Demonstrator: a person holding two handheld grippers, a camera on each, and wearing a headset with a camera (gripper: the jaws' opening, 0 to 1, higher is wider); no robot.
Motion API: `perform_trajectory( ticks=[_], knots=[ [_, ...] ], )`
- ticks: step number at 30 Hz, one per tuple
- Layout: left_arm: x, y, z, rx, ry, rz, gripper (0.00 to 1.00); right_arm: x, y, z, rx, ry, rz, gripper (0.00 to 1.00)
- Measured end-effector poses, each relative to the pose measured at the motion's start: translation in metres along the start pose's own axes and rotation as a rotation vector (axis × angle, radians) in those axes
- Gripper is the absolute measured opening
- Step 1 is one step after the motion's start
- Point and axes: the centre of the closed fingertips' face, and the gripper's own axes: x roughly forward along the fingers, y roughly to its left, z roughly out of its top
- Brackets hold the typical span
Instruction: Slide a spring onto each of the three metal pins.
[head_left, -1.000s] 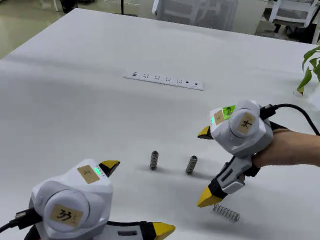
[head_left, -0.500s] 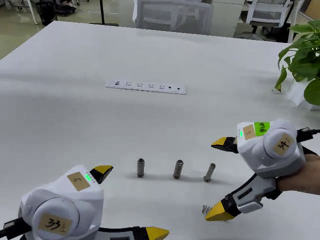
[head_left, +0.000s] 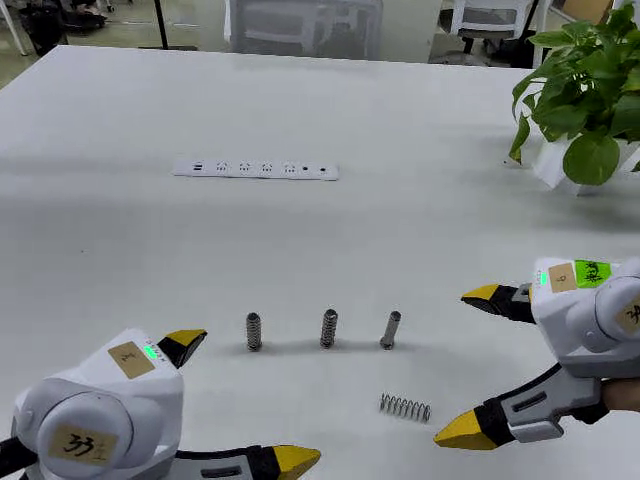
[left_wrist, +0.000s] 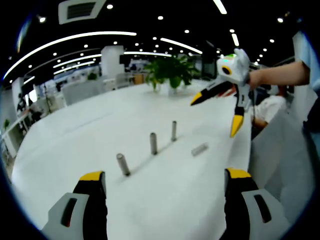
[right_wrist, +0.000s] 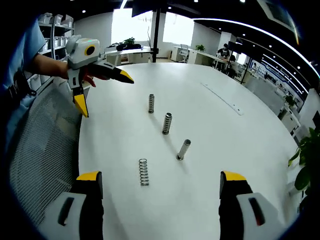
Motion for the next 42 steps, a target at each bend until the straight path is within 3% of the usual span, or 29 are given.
perform_trajectory(
  ticks=[9, 17, 30, 35, 39, 42],
  knots=[
    [0.002, -0.003, -0.005, 0.000, 0.013, -0.019, 1.00, -0.025, 0.004, -0.018, 0.085, -0.033, -0.076, 0.99],
    [0.003, -0.005, -0.009, 0.008, 0.029, -0.030, 1.00, -0.037, 0.011, -0.036, 0.138, -0.035, -0.109, 0.99],
    [0.016, -0.021, -0.012, 0.048, 0.061, -0.094, 0.99, -0.041, 0.015, -0.035, 0.168, -0.062, -0.132, 0.98],
    [0.029, -0.033, -0.013, 0.095, 0.086, -0.167, 0.98, -0.041, 0.019, -0.036, 0.183, -0.071, -0.127, 0.97],
    [0.040, -0.046, -0.008, 0.137, 0.086, -0.227, 0.94, -0.041, 0.022, -0.037, 0.207, -0.087, -0.130, 0.97],
    [0.053, -0.056, -0.008, 0.211, 0.121, -0.292, 0.91, -0.040, 0.025, -0.039, 0.219, -0.094, -0.130, 0.97]
  ],
)
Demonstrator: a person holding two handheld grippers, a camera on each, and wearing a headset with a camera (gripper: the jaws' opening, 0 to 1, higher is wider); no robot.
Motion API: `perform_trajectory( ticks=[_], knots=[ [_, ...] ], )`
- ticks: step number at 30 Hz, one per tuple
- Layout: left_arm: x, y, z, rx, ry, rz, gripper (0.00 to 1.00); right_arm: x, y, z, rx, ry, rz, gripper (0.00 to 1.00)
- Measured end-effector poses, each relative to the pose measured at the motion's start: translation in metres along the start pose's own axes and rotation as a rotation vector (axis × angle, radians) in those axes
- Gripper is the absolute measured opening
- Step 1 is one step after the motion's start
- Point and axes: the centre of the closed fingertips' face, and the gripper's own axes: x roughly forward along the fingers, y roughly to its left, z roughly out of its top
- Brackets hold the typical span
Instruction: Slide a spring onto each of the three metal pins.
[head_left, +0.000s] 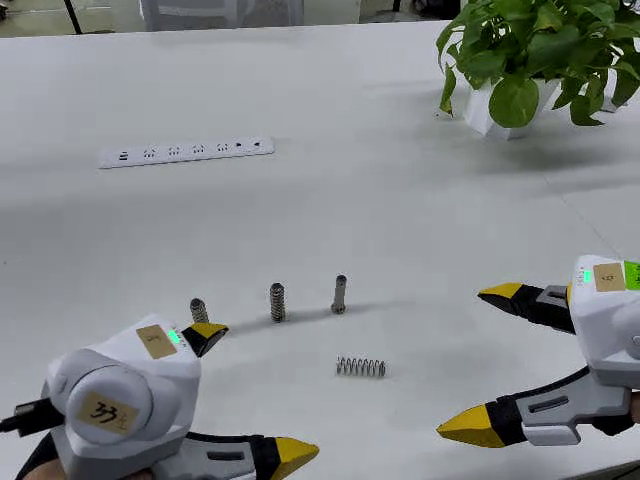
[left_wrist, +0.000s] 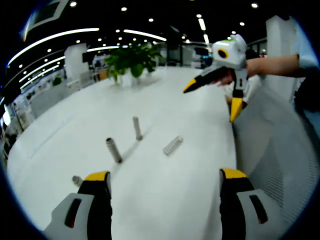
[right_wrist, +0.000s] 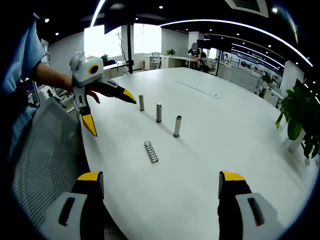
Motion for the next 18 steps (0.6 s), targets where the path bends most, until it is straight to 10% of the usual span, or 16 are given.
perform_trajectory(
  ticks=[18],
  knots=[
    [0.066, -0.010, 0.018, 0.104, 0.046, -0.150, 0.62, -0.005, 0.000, -0.015, 0.109, -0.033, -0.022, 0.96]
  ],
)
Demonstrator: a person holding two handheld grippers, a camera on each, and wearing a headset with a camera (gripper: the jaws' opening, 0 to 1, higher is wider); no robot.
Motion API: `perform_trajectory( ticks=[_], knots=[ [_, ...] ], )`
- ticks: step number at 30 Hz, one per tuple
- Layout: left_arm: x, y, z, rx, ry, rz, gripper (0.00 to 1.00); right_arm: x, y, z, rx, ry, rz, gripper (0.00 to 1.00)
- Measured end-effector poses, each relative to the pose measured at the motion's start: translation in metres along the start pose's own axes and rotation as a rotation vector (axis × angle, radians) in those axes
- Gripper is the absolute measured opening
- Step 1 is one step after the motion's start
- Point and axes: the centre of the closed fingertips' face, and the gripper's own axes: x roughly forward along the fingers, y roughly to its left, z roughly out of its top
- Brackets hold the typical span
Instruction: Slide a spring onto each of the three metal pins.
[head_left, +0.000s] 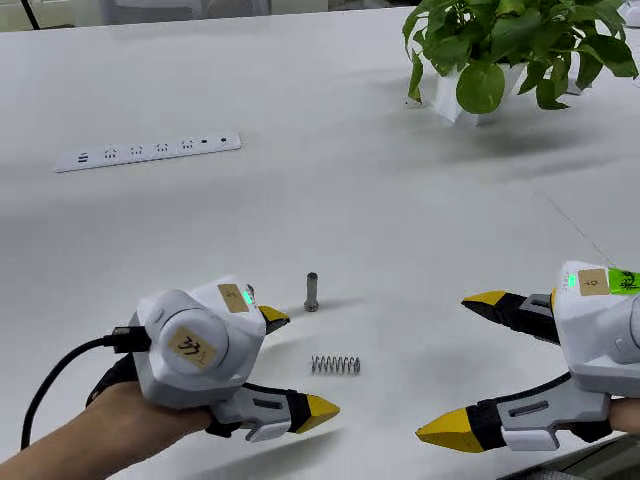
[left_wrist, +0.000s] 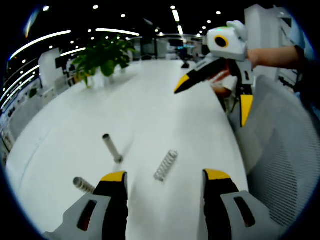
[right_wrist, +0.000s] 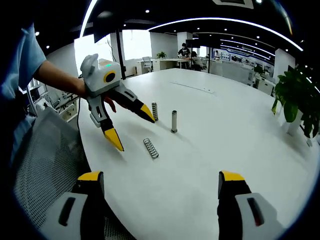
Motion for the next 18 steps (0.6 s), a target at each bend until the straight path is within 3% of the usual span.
perform_trajectory(
  ticks=[4, 10, 15, 18],
  knots=[
    [0.006, -0.003, -0.004, 0.027, 0.025, -0.012, 0.53, 0.000, 0.001, -0.003, 0.012, -0.001, -0.001, 0.96],
    [0.016, 0.003, -0.012, 0.043, 0.056, -0.020, 0.41, -0.001, 0.004, -0.005, 0.027, -0.005, -0.001, 0.95],
    [0.019, 0.002, -0.015, 0.062, 0.089, -0.043, 0.36, -0.003, 0.004, -0.006, 0.036, -0.007, -0.006, 0.95],
    [0.021, 0.003, -0.013, 0.059, 0.085, -0.042, 0.32, -0.003, 0.003, -0.008, 0.043, -0.007, -0.011, 0.95]
  ],
)
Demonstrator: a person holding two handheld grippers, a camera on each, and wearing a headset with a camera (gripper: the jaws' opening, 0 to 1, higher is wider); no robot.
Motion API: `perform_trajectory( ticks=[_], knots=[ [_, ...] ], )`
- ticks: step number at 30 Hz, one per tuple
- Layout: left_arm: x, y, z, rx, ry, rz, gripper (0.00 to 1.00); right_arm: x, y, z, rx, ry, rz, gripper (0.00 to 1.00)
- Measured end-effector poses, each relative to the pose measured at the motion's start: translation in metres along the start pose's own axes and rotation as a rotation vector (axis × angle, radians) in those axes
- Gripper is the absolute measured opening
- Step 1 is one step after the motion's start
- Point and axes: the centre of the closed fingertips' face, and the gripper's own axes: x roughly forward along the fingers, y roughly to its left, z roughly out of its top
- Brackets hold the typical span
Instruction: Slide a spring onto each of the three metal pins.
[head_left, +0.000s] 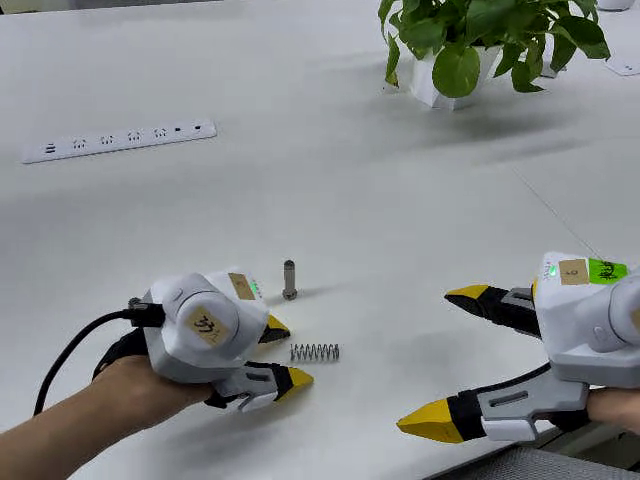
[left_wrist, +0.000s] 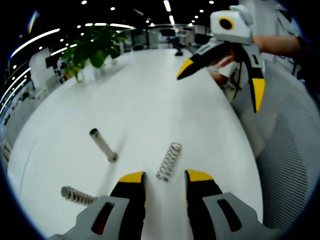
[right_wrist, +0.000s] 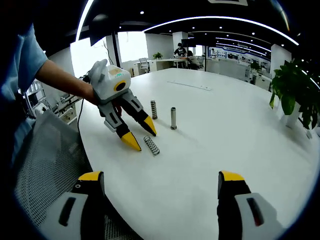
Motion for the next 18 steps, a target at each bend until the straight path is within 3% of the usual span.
perform_trajectory(
  ticks=[5, 9, 18],
  knots=[
    [-0.0011, 0.0001, -0.0009, 0.019, 0.019, -0.016, 0.28, -0.0010, -0.0010, -0.0008, 0.005, -0.001, -0.004, 0.95],
    [-0.0021, -0.0011, -0.0021, 0.068, 0.056, -0.034, 0.20, -0.0015, -0.0006, -0.0017, 0.008, -0.002, -0.006, 0.95],
    [0.0007, -0.0010, -0.0009, 0.136, 0.128, -0.078, 0.16, -0.0014, 0.0006, -0.0017, 0.009, -0.002, -0.006, 0.95]
  ],
)
